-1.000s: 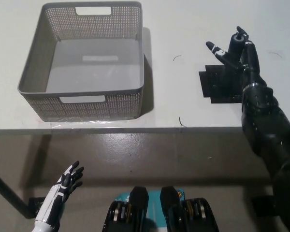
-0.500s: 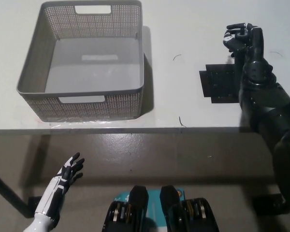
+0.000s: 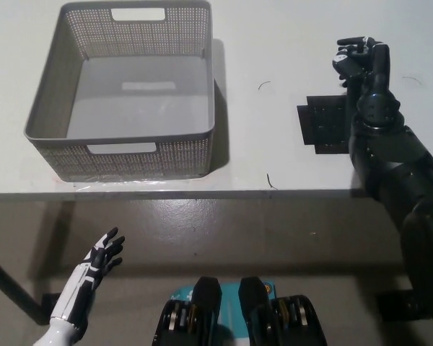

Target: Use the right hand to pick up a electric screw driver and put it into a container on the left side

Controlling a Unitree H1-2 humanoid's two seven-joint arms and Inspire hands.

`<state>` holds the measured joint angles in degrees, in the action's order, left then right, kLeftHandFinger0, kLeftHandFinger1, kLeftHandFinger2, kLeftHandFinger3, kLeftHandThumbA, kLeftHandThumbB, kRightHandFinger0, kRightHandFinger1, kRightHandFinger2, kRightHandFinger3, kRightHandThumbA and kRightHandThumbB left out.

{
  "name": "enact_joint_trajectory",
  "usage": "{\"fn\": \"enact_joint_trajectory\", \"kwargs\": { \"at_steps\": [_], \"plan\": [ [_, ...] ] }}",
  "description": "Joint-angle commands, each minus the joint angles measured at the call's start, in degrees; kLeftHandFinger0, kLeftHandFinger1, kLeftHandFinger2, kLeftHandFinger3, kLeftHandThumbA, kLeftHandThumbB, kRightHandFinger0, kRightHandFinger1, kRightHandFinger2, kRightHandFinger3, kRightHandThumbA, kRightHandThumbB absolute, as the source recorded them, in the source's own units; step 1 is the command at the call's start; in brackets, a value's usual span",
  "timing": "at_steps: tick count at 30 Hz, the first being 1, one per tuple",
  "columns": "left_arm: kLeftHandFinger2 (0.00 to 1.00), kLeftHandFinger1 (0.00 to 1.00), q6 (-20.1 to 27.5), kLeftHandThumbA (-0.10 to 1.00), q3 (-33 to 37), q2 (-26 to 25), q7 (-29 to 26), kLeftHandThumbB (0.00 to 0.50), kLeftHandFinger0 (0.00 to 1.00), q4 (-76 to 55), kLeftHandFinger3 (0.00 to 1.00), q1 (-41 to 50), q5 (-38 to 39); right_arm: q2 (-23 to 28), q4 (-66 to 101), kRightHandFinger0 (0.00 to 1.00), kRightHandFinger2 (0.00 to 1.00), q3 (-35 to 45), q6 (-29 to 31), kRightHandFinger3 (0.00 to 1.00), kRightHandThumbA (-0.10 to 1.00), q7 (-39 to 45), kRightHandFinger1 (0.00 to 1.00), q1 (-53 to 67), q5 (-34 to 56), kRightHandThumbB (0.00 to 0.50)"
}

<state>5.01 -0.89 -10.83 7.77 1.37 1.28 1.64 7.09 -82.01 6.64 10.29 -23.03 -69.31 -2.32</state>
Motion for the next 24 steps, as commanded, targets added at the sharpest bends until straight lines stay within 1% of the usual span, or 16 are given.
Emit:
{"fn": "enact_joint_trajectory", "kwargs": {
  "at_steps": [1,2,3,4,5,6,7,8,9,10,12,16,20,22,23,24],
  "plan": [
    [1.0,1.0,1.2,1.0,0.0,-1.0,0.7,0.013,1.0,-1.7,1.0,-0.3,0.0,-0.2,2.0,0.0,0.57,-0.8,3.4,0.57,-0.1,-2.3,0.13,-5.3,0.0,0.134],
    [1.0,1.0,1.3,1.0,0.0,-1.0,0.7,0.018,1.0,-1.5,1.0,-0.3,-0.1,-0.4,2.1,0.04,0.57,-1.3,3.8,0.6,-0.1,-2.9,0.16,-5.5,-0.5,0.148],
    [1.0,1.0,1.4,1.0,0.0,-1.0,0.7,0.02,1.0,-1.4,1.0,-0.3,-0.1,-0.5,2.2,0.01,0.53,-1.4,4.4,0.58,-0.1,-3.1,0.11,-5.7,-0.6,0.152],
    [1.0,1.0,1.5,1.0,0.0,-1.0,0.7,0.013,1.0,-1.3,1.0,-0.2,-0.1,-0.8,2.6,0.0,0.5,-1.1,5.1,0.57,-0.1,-2.6,0.07,-6.2,0.0,0.162],
    [1.0,1.0,1.6,1.0,0.0,-1.0,0.6,0.011,1.0,-1.4,1.0,-0.1,0.0,-1.0,2.8,0.0,0.5,-0.7,5.1,0.57,-0.1,-2.1,0.06,-6.7,0.5,0.163],
    [1.0,1.0,1.4,1.0,0.0,-1.0,0.6,0.012,1.0,-1.5,1.0,-0.1,-0.1,-1.3,2.9,0.0,0.53,-0.1,5.2,0.6,-0.1,-1.4,0.05,-7.4,1.2,0.148],
    [1.0,1.0,1.1,1.0,0.0,-1.0,0.6,0.013,1.0,-1.7,1.0,0.0,-0.1,-1.6,3.4,0.0,0.56,-0.2,5.9,0.62,-0.1,-0.9,0.07,-8.1,1.2,0.139],
    [1.0,1.0,1.1,1.0,0.0,-1.0,0.7,0.011,1.0,-1.7,1.0,0.0,0.0,-2.0,3.9,0.0,0.58,-0.6,6.2,0.63,-0.1,-1.1,0.11,-8.8,0.9,0.144],
    [1.0,1.0,0.9,1.0,0.1,-0.9,0.8,0.012,1.0,-1.8,1.0,0.3,0.2,-2.5,4.5,0.0,0.58,-1.7,6.5,0.63,-0.1,-1.8,0.12,-9.3,-0.3,0.144],
    [1.0,1.0,0.9,1.0,0.1,-0.9,0.8,0.018,1.0,-1.9,1.0,0.4,0.1,-2.9,4.8,0.0,0.59,-1.8,6.4,0.61,-0.1,-2.1,0.14,-9.7,-0.5,0.156],
    [1.0,1.0,1.0,1.0,0.3,-1.0,0.6,0.019,1.0,-2.0,1.0,0.5,-0.5,-4.0,5.7,0.0,0.61,-2.0,6.7,0.6,-0.1,-2.4,0.19,-10.7,-0.4,0.145],
    [1.0,1.0,0.9,1.0,0.4,-1.0,0.7,0.019,1.0,-2.1,1.0,0.6,-0.6,-5.6,6.7,0.0,0.61,-4.0,8.1,0.61,-0.1,-2.6,0.18,-12.0,-2.0,0.14],
    [1.0,1.0,0.8,1.0,0.5,-1.2,0.6,0.023,1.0,-2.3,1.0,0.3,-1.3,-7.9,7.6,0.0,0.62,-4.4,6.1,0.65,-0.1,-2.9,0.17,-14.0,-1.5,0.135],
    [1.0,1.0,0.9,1.0,0.6,-1.3,0.9,0.034,1.0,-2.2,1.0,0.3,-1.1,-9.3,7.9,0.0,0.62,-4.1,6.9,0.66,-0.1,-2.6,0.18,-14.6,-0.8,0.127],
    [1.0,1.0,0.9,1.0,0.6,-1.4,0.9,0.033,1.0,-2.3,1.0,0.4,-1.1,-9.8,8.1,0.0,0.63,-4.0,7.1,0.65,-0.1,-2.2,0.19,-14.7,-0.7,0.114],
    [1.0,1.0,0.7,1.0,0.6,-1.5,1.0,0.034,1.0,-2.3,1.0,0.5,-1.2,-10.4,8.1,0.0,0.66,-4.1,6.5,0.67,-0.1,-2.2,0.21,-14.9,-0.8,0.124]
  ]
}}
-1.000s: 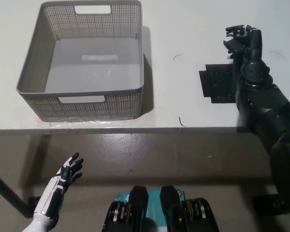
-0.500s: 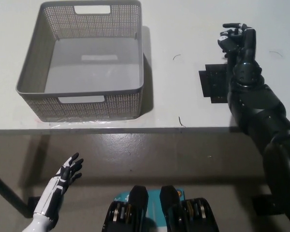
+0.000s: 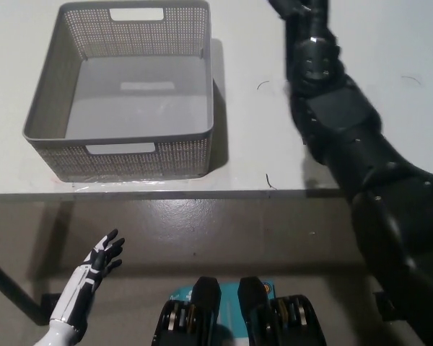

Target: Use the right hand to pick up a electric screw driver and put it into a container on the left side

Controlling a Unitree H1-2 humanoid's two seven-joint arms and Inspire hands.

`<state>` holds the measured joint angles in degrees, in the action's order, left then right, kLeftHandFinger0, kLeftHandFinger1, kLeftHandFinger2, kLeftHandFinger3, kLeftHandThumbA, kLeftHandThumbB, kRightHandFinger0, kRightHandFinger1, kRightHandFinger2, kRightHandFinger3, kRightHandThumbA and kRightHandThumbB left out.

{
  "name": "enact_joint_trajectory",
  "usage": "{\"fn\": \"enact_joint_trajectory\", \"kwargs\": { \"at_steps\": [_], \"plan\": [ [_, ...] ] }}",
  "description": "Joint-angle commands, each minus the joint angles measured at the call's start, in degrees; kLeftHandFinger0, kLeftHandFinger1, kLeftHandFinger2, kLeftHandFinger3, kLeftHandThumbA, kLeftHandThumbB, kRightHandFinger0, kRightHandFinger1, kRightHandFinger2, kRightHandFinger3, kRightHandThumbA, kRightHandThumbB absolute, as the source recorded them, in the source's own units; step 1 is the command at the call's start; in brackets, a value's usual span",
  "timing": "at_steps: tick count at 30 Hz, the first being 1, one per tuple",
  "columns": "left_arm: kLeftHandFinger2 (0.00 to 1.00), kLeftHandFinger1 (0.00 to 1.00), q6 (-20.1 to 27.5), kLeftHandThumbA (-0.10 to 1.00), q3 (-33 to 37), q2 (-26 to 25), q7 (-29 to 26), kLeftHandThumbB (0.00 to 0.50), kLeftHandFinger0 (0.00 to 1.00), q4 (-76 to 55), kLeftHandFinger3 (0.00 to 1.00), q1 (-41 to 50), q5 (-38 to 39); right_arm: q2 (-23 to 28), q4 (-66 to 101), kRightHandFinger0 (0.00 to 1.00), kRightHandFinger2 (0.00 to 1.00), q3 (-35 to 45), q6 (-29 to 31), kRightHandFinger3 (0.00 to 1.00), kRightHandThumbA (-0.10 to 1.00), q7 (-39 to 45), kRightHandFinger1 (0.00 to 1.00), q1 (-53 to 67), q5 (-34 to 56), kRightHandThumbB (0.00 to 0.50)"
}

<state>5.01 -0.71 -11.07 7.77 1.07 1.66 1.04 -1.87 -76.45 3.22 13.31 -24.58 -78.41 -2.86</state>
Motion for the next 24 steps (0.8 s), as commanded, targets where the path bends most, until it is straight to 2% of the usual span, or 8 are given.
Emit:
{"fn": "enact_joint_trajectory", "kwargs": {
  "at_steps": [1,4,6,7,9,12,18,24],
  "plan": [
    [1.0,1.0,0.4,1.0,0.5,-1.3,1.0,0.039,1.0,-2.2,1.0,0.1,-0.6,-1.8,2.7,0.0,0.66,-0.6,3.0,0.67,-0.1,-0.6,0.21,-6.0,-0.1,0.124],
    [1.0,1.0,0.5,1.0,0.7,-1.4,1.1,0.031,1.0,-2.2,1.0,0.0,-0.7,-3.1,2.9,0.0,0.66,-0.9,2.1,0.67,-0.1,-1.2,0.22,-6.6,-0.4,0.126],
    [1.0,1.0,0.5,1.0,1.0,-1.5,1.3,0.023,1.0,-2.3,1.0,-0.1,-0.6,-4.5,3.1,0.0,0.58,-0.5,1.9,0.66,-0.1,-1.3,0.15,-6.9,0.1,0.123],
    [1.0,1.0,0.9,1.0,1.1,-1.6,1.5,0.024,1.0,-2.1,1.0,-0.1,-0.5,-5.4,3.0,0.0,0.58,-0.6,2.0,0.68,-0.1,-1.2,0.13,-7.1,0.2,0.118],
    [1.0,1.0,0.7,1.0,1.4,-1.6,1.7,0.041,1.0,-2.1,1.0,-0.1,-0.4,-6.3,3.1,0.0,0.59,-0.9,2.4,0.69,-0.1,-1.5,0.14,-7.2,-0.2,0.119],
    [1.0,1.0,0.3,1.0,1.5,-1.7,2.7,0.04,1.0,-2.0,1.0,-0.2,1.0,-7.8,3.5,0.0,0.63,-1.0,2.6,0.69,-0.1,-1.5,0.16,-7.4,-0.2,0.127],
    [1.0,1.0,-0.4,1.0,1.7,-2.0,2.7,0.004,1.0,-3.2,1.0,-0.2,0.0,-10.1,4.1,0.0,0.63,-1.5,3.2,0.71,-0.1,-2.4,0.17,-8.2,-0.6,0.116],
    [1.0,1.0,-1.0,1.0,2.0,-2.2,2.8,0.001,1.0,-3.8,1.0,-0.9,-0.7,-10.8,4.6,0.0,0.63,-2.2,2.1,0.69,-0.1,-3.7,0.17,-9.5,-1.1,0.114]
  ]
}}
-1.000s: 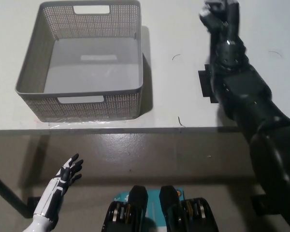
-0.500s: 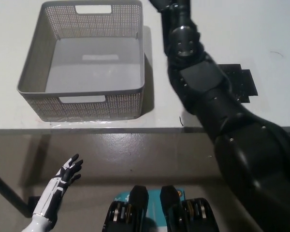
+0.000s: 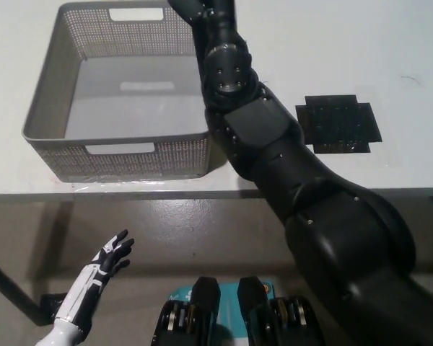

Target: Use the right hand to pick up a electric screw driver and put it into a container on the left side

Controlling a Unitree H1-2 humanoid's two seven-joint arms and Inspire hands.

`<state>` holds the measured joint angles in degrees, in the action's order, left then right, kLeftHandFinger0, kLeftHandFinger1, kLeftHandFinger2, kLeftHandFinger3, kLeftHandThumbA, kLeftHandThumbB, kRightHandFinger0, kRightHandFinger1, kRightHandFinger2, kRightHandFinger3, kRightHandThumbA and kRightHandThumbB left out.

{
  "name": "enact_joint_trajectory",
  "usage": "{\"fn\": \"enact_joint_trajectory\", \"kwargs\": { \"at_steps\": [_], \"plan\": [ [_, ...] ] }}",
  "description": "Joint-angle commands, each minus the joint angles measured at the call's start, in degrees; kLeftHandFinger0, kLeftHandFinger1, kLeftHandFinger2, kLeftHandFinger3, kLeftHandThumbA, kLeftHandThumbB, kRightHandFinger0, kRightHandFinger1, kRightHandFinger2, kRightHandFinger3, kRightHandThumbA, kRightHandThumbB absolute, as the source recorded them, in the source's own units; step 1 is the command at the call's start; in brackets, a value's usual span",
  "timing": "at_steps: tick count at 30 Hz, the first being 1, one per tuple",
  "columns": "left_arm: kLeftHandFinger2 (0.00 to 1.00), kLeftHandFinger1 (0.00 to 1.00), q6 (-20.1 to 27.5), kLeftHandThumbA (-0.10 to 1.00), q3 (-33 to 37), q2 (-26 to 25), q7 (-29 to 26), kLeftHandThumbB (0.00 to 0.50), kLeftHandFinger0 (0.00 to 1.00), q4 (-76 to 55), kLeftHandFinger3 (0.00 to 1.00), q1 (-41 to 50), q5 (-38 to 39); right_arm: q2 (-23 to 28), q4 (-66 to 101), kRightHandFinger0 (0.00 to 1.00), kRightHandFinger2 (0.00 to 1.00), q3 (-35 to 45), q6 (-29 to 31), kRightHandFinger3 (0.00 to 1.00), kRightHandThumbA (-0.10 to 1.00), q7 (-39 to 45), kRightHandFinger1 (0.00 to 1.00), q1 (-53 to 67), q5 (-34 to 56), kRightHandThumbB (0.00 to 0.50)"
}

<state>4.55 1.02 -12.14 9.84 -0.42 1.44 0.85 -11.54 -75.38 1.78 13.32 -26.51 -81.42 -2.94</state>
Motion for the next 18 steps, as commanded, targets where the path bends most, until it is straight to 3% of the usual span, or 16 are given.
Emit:
{"fn": "enact_joint_trajectory", "kwargs": {
  "at_steps": [1,13,15,16,18],
  "plan": [
    [1.0,1.0,-0.8,1.0,0.3,-1.2,0.9,0.002,1.0,-2.4,1.0,-0.7,-0.5,-1.1,3.6,0.0,0.63,-0.8,2.1,0.69,-0.1,-1.8,0.17,-6.4,-0.9,0.113],
    [1.0,1.0,-0.8,1.0,1.3,-2.0,1.7,0.01,1.0,-2.2,1.0,-1.2,-0.5,-2.5,4.9,0.0,0.58,-1.5,1.6,0.64,-0.1,-1.8,0.13,-6.8,-0.8,0.111],
    [1.0,1.0,-1.4,1.0,1.4,-2.1,1.8,0.008,1.0,-2.7,1.0,-1.2,-0.4,-2.9,5.0,0.0,0.58,-1.6,1.2,0.65,-0.1,-2.5,0.13,-6.9,-1.1,0.118],
    [1.0,1.0,-1.7,1.0,1.4,-2.2,1.9,0.01,1.0,-2.9,1.0,-1.2,-0.4,-3.0,5.1,0.0,0.56,-1.7,1.1,0.61,-0.1,-2.8,0.12,-6.8,-1.3,0.144],
    [1.0,1.0,-2.0,1.0,1.4,-2.2,2.0,0.014,1.0,-3.0,1.0,-1.3,-0.4,-3.2,4.8,0.0,0.54,-1.8,1.6,0.58,-0.1,-2.7,0.09,-5.9,-1.3,0.121]
  ]
}}
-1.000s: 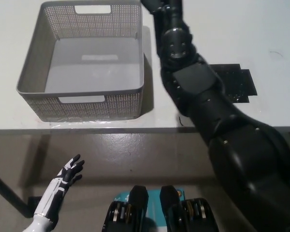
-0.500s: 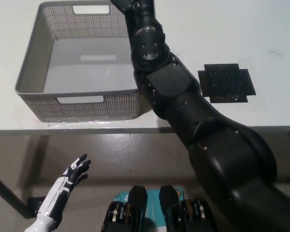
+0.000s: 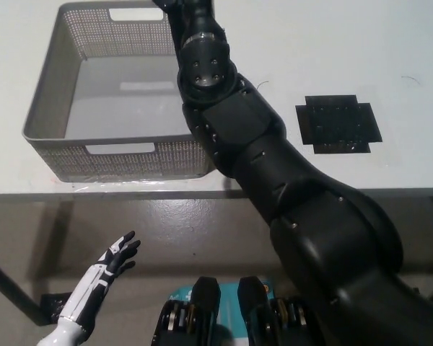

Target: Use the right hand to pick up a electric screw driver and put it into a container on the left side

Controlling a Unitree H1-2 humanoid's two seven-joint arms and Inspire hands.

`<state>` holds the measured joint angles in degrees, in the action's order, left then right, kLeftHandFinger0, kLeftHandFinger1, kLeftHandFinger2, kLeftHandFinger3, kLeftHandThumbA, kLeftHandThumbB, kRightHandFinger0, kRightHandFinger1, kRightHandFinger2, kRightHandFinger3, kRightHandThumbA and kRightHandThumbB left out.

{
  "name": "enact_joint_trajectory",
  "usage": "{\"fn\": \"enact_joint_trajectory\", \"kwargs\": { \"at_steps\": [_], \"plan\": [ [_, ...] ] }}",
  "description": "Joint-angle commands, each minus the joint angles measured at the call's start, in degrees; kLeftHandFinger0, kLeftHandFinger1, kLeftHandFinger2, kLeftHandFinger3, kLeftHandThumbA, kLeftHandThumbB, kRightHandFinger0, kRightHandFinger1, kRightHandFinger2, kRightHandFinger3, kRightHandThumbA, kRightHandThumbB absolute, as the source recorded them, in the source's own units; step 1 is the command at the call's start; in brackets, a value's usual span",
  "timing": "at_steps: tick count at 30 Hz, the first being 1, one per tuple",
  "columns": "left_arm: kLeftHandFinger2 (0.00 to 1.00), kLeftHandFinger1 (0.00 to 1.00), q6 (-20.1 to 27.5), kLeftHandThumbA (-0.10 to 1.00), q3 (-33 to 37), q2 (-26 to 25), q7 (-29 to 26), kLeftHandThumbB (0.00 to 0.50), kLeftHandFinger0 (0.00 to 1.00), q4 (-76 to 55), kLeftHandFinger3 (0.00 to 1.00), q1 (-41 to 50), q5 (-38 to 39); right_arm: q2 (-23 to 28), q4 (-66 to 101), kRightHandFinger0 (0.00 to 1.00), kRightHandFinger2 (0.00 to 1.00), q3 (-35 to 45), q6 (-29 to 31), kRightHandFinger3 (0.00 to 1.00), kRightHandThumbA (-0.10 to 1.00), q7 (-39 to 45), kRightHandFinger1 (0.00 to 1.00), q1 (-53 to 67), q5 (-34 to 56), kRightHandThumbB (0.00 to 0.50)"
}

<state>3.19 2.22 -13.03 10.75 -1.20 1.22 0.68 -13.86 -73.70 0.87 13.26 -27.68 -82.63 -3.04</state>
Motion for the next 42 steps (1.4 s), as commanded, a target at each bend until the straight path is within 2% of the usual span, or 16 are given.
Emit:
{"fn": "enact_joint_trajectory", "kwargs": {
  "at_steps": [1,7,11,17,19,22,29,33,34,35,36,37,38,39,41,42],
  "plan": [
    [1.0,1.0,-0.8,1.0,0.3,-1.3,1.1,0.018,1.0,-2.6,1.0,-0.9,-0.3,-1.1,2.9,0.0,0.54,-0.9,1.6,0.59,-0.1,-1.3,0.09,-4.0,-1.1,0.115],
    [1.0,1.0,-1.2,1.0,0.8,-2.0,1.7,0.024,1.0,-2.7,1.0,-1.8,-1.2,-1.0,0.4,0.0,0.61,0.4,2.9,0.66,-0.1,0.5,0.12,-1.5,0.9,0.114],
    [1.0,1.0,-1.5,1.0,1.2,-1.8,1.8,0.011,1.0,-2.4,1.0,-2.3,-1.3,-1.1,-1.8,0.0,0.54,-0.2,1.1,0.51,-0.1,-0.4,0.06,0.3,0.2,0.114],
    [1.0,1.0,-1.3,1.0,1.8,-1.6,2.0,0.051,1.0,-1.7,1.0,-2.6,-1.5,-0.8,-3.3,0.0,0.65,-0.1,2.4,0.69,-0.1,-0.4,0.16,3.1,0.3,0.121],
    [1.0,1.0,-1.2,1.0,1.9,-1.6,2.3,0.046,1.0,-1.6,1.0,-2.8,-1.5,-0.6,-3.6,0.0,0.66,0.4,2.8,0.68,-0.1,0.6,0.17,4.3,0.9,0.1],
    [1.0,1.0,-2.0,1.0,2.1,-1.7,2.2,0.066,1.0,-2.1,1.0,-3.1,-2.0,-0.3,-4.2,0.0,0.6,0.2,2.2,0.54,-0.1,0.4,0.13,5.2,0.7,0.092],
    [1.0,1.0,-2.8,1.0,2.8,-1.9,2.6,0.072,1.0,-2.5,1.0,-3.7,-2.3,0.2,-4.7,0.0,0.56,0.6,2.3,0.58,-0.1,0.2,0.08,7.0,1.0,0.109],
    [1.0,1.0,-2.7,1.0,3.0,-2.1,2.7,0.074,1.0,-2.4,1.0,-4.2,-2.9,0.8,-4.6,0.0,0.62,1.3,1.9,0.62,-0.1,1.6,0.12,6.7,1.8,0.139],
    [1.0,1.0,-2.8,1.0,3.2,-2.2,2.8,0.081,1.0,-2.5,1.0,-4.4,-3.2,1.0,-4.5,0.3,1.0,1.5,3.0,0.86,-0.05,1.9,0.54,6.9,1.9,0.208],
    [1.0,1.0,-2.9,1.0,3.2,-2.2,2.8,0.082,1.0,-2.6,1.0,-4.5,-3.3,1.1,-4.3,0.44,0.95,1.7,4.2,0.78,-0.04,2.3,0.65,7.1,2.1,0.188],
    [1.0,1.0,-2.9,1.0,3.3,-2.2,2.9,0.08,1.0,-2.6,1.0,-4.6,-3.4,1.2,-4.0,0.75,0.99,1.9,5.3,0.84,0.14,3.1,0.87,7.3,2.3,0.244],
    [1.0,1.0,-2.7,1.0,3.4,-2.2,3.0,0.079,1.0,-2.5,1.0,-4.6,-3.3,1.4,-3.7,0.7,1.0,2.2,5.9,1.0,0.26,5.1,0.8,7.4,2.8,0.275],
    [1.0,1.0,-2.8,1.0,3.4,-2.2,3.1,0.078,1.0,-2.6,1.0,-4.6,-3.3,1.6,-3.4,0.66,1.0,2.2,6.1,1.0,0.4,6.5,0.78,7.5,3.0,0.334],
    [1.0,1.0,-2.6,1.0,3.5,-2.3,3.2,0.072,1.0,-2.5,1.0,-4.7,-3.4,1.9,-3.3,0.8,1.0,1.8,6.1,1.0,0.53,7.4,0.95,7.5,2.7,0.349],
    [1.0,1.0,-2.1,1.0,3.6,-2.4,3.3,0.071,1.0,-2.4,1.0,-4.8,-3.5,2.4,-3.2,1.0,1.0,1.1,6.1,1.0,0.64,9.5,1.0,7.5,2.2,0.356],
    [1.0,1.0,-2.0,1.0,3.7,-2.5,3.3,0.071,1.0,-2.3,1.0,-4.9,-3.6,2.6,-3.1,1.0,1.0,0.9,5.8,1.0,0.71,10.8,1.0,7.4,2.2,0.368]
  ]
}}
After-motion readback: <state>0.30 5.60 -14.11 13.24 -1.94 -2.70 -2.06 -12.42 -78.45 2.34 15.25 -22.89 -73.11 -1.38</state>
